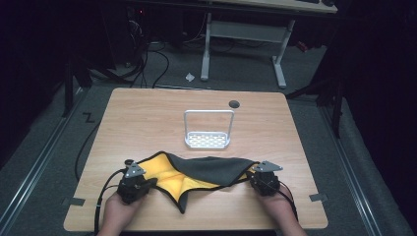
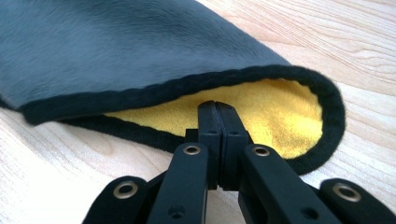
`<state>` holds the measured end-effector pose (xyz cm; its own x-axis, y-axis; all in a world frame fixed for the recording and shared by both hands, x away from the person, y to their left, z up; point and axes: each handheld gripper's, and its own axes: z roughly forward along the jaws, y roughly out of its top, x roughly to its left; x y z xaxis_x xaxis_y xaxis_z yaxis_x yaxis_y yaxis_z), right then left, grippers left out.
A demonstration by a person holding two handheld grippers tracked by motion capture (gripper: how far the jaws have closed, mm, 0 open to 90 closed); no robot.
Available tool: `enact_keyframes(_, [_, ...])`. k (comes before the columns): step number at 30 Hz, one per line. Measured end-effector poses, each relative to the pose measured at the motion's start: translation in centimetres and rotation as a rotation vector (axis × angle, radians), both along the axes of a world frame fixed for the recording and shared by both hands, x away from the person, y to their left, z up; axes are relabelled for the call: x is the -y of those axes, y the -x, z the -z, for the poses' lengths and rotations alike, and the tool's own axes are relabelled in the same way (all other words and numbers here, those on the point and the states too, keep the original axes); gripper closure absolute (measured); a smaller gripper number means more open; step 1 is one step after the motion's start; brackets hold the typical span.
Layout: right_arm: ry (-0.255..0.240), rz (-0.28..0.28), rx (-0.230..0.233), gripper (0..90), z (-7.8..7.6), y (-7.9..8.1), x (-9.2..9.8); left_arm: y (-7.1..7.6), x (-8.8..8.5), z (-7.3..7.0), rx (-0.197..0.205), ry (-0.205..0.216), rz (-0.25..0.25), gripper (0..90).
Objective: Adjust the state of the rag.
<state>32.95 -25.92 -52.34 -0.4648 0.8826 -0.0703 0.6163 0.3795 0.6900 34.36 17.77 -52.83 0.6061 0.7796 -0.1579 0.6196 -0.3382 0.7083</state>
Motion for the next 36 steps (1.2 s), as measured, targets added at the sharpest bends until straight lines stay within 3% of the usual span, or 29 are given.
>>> enact_keyframes(4, [-0.003, -0.001, -0.002, 90.0, 0.0, 0.0, 0.0, -0.6, -1.5, -0.1, 0.010, -0.013, -0.072, 88.4])
enact_keyframes(6, [-0.005, 0.000, -0.003, 90.0, 0.0, 0.0, 0.0, -0.4, -1.7, -0.4, 0.024, -0.053, -0.107, 89.8])
enact_keyframes(7, [-0.001, -0.001, -0.001, 90.0, 0.0, 0.0, 0.0, -0.1, -1.6, -0.7, 0.032, -0.044, -0.112, 89.7])
enact_keyframes(9, [0.002, -0.002, 0.000, 90.0, 0.0, 0.0, 0.0, 0.8, -1.0, -1.7, 0.053, 0.028, -0.090, 89.7])
enact_keyframes(11, [0.000, -0.003, 0.001, 90.0, 0.0, 0.0, 0.0, 1.4, -0.2, -2.2, 0.066, 0.050, -0.068, 89.7])
enact_keyframes(12, [0.000, -0.003, 0.001, 90.0, 0.0, -0.1, 0.0, 2.6, 2.0, -2.6, 0.074, 0.067, 0.016, 89.7])
enact_keyframes(15, [0.003, -0.001, 0.001, 90.0, 0.0, 0.0, -0.1, 3.9, 5.5, -1.9, 0.029, 0.051, 0.138, 89.5])
enact_keyframes(16, [0.004, -0.001, 0.003, 90.0, 0.0, 0.0, -0.1, 4.2, 6.5, -1.6, 0.021, 0.032, 0.170, 89.4])
enact_keyframes(17, [0.005, 0.000, 0.003, 90.0, 0.0, 0.0, -0.1, 4.4, 7.4, -1.1, 0.022, -0.013, 0.194, 89.3])
enact_keyframes(18, [0.003, 0.000, 0.000, 90.0, 0.0, 0.1, -0.1, 4.4, 7.4, -1.1, 0.022, -0.013, 0.194, 89.2])
enact_keyframes(19, [0.005, -0.006, 0.001, 90.0, 0.0, 0.2, 0.0, 4.4, 7.9, -0.4, 0.030, -0.067, 0.206, 89.3])
enact_keyframes(21, [-0.002, -0.007, 0.005, 89.2, -0.3, 0.5, 0.0, 4.2, 7.6, -0.3, 0.020, -0.045, 0.198, 89.7])
enact_keyframes(22, [-0.012, -0.003, 0.018, 89.1, -0.6, 0.8, 0.1, 3.7, 7.0, 0.0, 0.000, -0.002, 0.173, 89.7])
enact_keyframes(26, [-0.073, -0.007, 0.131, 87.5, -2.9, 1.9, -0.3, 3.1, 6.3, 0.0, 0.005, 0.006, 0.140, 89.7])
enact_keyframes(28, [-0.115, -0.048, 0.173, 84.4, -3.9, 2.5, -1.1, 2.8, 6.0, 0.1, -0.001, 0.014, 0.133, 89.7])
enact_keyframes(31, [-0.133, -0.130, 0.184, 73.4, -4.1, 3.3, -3.2, 2.8, 6.0, 0.1, -0.001, 0.015, 0.136, 89.7])
enact_keyframes(34, [-0.131, -0.242, 0.130, 56.4, -3.0, 3.5, -5.7, 2.7, 5.9, 0.1, -0.003, 0.020, 0.141, 89.6])
enact_keyframes(36, [-0.097, -0.301, 0.081, 51.3, -1.9, 3.5, -7.2, 2.7, 5.9, 0.1, -0.007, 0.023, 0.143, 89.7])
